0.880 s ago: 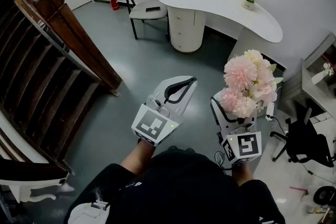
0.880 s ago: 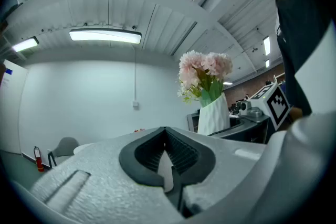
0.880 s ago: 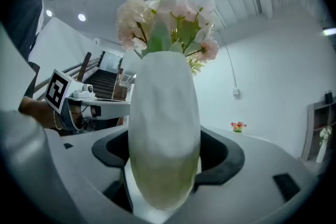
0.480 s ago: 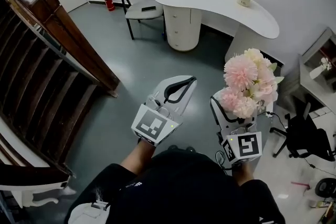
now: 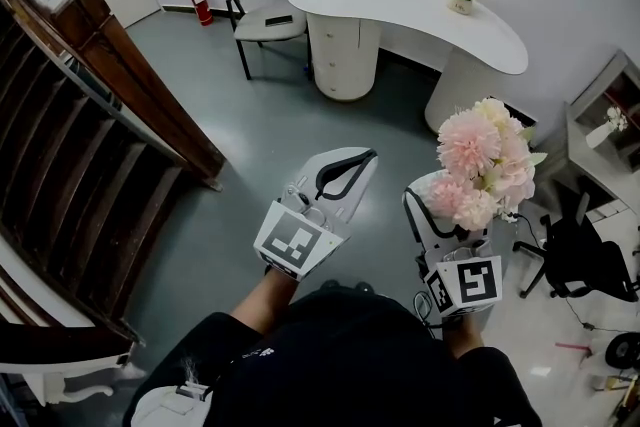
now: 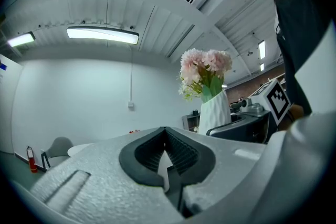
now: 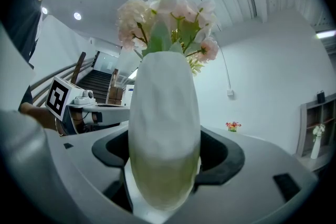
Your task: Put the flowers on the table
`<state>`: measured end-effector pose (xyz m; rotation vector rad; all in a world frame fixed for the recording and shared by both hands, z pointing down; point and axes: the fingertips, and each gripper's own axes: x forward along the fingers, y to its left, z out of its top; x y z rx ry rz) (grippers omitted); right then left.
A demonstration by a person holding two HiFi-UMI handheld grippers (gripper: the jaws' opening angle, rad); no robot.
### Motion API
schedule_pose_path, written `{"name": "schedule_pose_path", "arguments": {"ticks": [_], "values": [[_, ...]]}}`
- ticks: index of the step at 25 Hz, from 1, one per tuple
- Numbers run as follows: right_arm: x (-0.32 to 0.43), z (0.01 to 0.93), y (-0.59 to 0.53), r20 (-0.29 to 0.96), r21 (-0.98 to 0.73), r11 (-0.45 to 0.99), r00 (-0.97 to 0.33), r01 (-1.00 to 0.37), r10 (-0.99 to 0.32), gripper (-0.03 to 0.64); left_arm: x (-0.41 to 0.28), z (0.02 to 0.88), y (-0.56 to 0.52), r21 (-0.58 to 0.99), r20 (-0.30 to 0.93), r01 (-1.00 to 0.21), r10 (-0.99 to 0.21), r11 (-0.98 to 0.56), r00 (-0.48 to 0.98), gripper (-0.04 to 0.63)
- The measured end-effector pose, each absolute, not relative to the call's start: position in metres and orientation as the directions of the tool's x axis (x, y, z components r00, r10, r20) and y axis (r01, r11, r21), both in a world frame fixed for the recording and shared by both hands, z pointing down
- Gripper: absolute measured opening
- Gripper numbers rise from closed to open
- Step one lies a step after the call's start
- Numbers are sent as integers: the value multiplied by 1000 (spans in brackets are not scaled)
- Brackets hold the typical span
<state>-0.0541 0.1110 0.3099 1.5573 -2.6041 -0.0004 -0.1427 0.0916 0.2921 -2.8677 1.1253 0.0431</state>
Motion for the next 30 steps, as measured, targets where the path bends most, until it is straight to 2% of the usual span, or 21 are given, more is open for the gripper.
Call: {"name": "schedule_pose_path", "arguments": {"ticks": [9, 17, 30], "values": [[-84, 309, 86, 101, 37, 456, -450, -889, -887, 371, -175, 291, 67, -27, -53, -672, -671, -740, 740, -3], [-85, 317, 105, 94, 28, 448, -444, -894, -891, 371, -181, 297, 88, -45, -62, -676, -673, -736, 737, -3], [-70, 324, 62, 87, 30, 462, -458, -886, -885, 371, -170, 307, 48, -50, -58, -691, -689, -721, 722, -3]]}}
